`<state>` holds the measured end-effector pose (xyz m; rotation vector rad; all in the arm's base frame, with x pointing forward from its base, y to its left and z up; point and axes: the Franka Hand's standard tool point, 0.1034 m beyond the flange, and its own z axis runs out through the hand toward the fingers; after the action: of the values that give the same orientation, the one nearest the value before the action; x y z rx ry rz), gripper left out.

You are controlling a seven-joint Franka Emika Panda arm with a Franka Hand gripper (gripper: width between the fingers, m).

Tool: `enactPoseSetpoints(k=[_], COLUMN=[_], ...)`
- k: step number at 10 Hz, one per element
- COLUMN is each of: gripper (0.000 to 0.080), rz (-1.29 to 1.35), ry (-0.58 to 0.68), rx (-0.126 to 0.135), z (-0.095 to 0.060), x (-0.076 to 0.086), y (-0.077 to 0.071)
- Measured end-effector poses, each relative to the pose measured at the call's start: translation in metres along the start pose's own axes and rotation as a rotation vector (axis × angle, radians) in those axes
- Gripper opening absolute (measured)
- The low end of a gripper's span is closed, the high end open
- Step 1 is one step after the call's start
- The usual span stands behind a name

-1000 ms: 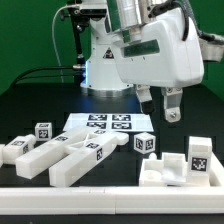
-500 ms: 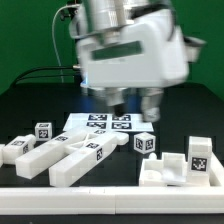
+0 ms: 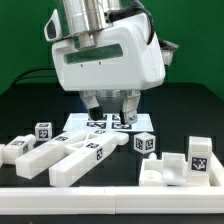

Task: Assemble chair

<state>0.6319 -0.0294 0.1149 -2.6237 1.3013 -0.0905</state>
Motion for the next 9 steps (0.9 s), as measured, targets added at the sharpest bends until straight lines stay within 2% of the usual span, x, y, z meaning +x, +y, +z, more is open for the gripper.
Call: enactPoseSetpoints(k=[1,2,3,4,5,7,8,9], gripper=[0.0649,0.0649,0.0649,0.0649,0.0649,0.0649,0.0649,0.0649], rz=[-0.043,-0.087,-0.070,-0.072,-0.091,-0.087,-0.145,-0.230], ry=[-0.006,-0.024,-0.022,0.000,0.018,0.017,0.013,-0.002], rx=[-0.011,-0.030,-0.048,-0.056,-0.051,-0.053,-0.059,-0.072], z=[0.001,0.002,0.004,0.004,0.005,0.005,0.007,0.010], x=[0.006,0.012,0.015,0.012,0.009,0.010,0.011,0.015], y=[0.015,0.037,0.053,0.052,0.045,0.048,0.052,0.066])
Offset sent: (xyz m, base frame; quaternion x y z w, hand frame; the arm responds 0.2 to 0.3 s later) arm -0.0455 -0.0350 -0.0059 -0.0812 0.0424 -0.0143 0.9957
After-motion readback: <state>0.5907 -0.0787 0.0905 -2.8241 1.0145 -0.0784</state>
